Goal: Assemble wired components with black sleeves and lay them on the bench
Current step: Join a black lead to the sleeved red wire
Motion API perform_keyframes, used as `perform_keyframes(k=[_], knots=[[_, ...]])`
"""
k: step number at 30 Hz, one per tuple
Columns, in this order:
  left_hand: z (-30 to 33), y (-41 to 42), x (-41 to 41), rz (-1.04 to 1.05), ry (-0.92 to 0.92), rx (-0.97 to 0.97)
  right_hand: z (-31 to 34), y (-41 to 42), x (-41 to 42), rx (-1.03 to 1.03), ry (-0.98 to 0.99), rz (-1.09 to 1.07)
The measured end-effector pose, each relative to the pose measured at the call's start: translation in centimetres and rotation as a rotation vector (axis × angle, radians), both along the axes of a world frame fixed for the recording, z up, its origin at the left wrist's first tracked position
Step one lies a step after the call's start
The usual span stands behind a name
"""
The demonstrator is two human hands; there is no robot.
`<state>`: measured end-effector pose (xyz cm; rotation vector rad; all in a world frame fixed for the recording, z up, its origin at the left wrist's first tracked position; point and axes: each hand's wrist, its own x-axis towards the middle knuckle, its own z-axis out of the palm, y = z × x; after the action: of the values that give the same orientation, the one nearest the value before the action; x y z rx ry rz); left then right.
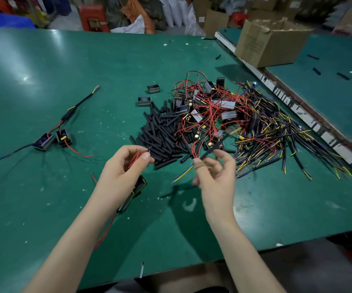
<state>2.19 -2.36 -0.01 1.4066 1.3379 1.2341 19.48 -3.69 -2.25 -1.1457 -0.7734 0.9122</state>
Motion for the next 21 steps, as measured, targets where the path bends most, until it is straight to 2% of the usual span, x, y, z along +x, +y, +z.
perform_keyframes(k=[5,9,12,14,21], knots=[[0.0,0.1,0.0,0.012,0.024,0.019,-0.1,0.2,-0.9,0.036,-0.255,0.216],[-0.3,0.4,0.0,0.103,-0.088,0.002,-0.4,0.0,-0.4,-0.001,-0.398,0.414],[-0.2,1.0,-0.3,0.194,-0.194,-0.006,-0.8,-0.1,-0.4,-0.011,-0.501,0.484],[-0.2,1.3,-0.8,0.240,-0.199,-0.011,-0.9,-0.1,-0.5,0.021,-0.564,0.521],[-0.6,1.6,-1.2,0.211,-0.117,-0.002,-1.8,-0.1,-0.8,0.054,-0.584,0.555]])
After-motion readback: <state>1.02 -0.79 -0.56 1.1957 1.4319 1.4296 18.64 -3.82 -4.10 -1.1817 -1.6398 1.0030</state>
